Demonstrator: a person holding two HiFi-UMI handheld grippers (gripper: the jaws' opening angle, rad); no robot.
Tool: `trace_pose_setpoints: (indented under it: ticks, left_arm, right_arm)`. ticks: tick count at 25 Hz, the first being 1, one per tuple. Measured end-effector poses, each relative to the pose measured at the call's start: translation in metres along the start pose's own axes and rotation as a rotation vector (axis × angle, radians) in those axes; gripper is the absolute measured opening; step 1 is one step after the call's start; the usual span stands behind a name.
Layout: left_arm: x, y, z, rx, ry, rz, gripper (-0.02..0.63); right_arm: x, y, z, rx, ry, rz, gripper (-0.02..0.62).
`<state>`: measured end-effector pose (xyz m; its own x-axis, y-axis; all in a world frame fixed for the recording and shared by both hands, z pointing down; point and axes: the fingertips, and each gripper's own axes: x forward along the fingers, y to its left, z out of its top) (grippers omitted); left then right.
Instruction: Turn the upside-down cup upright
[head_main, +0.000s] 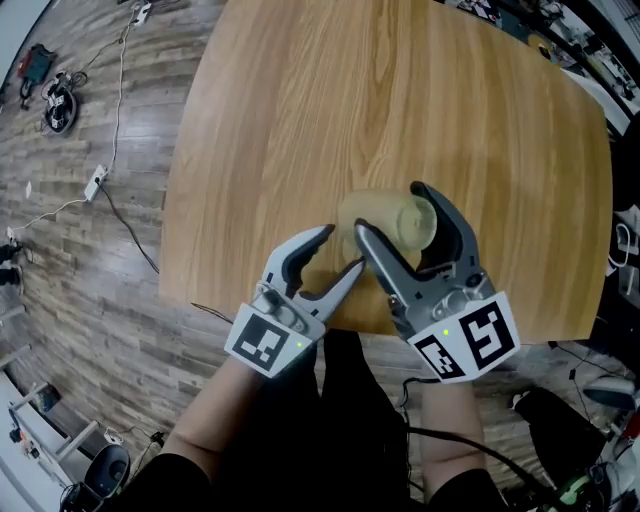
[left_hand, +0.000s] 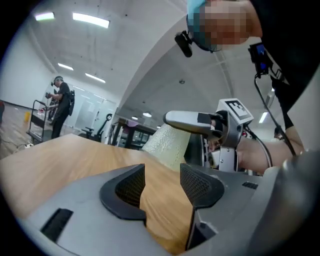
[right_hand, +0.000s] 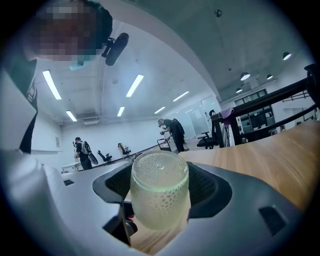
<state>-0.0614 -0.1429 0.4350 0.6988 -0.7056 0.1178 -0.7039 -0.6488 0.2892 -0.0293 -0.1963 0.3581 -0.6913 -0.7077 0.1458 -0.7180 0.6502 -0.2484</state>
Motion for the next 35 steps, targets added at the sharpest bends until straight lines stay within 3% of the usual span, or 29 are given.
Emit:
trace_pose_setpoints:
  ticks: [4, 10, 14, 17, 30, 35]
  left_arm:
    - [0.013, -0.020, 0.013, -0.059, -0.053, -0.101, 0.211]
    - [0.013, -0.036, 0.003, -0.086, -0.072, -0.176, 0.123]
    - [0.013, -0.045, 0.000, -0.063, -0.076, -0.217, 0.086]
    - [0.018, -0.051, -0.002, -0.031, -0.061, -0.224, 0.076]
    - [0.021, -0.050, -0.016, 0.009, 0.012, -0.179, 0.020]
    - [0.023, -0.046, -0.028, 0.037, 0.067, -0.148, 0.020]
  right_arm:
    - [-0.012, -0.001, 0.006, 0.005, -0.019, 0.032, 0.318]
    - [-0.023, -0.009, -0.007, 0.103, -0.035, 0.073, 0.318]
    - [-0.029, -0.018, -0.012, 0.220, -0.062, 0.130, 0.318]
    - [-0.033, -0.028, -0.014, 0.259, -0.079, 0.127, 0.318]
    - [-0.034, -0.047, -0.030, 0.150, -0.039, 0.000, 0.318]
    - [-0.032, -0.041, -0.037, 0.032, 0.000, -0.029, 0.317]
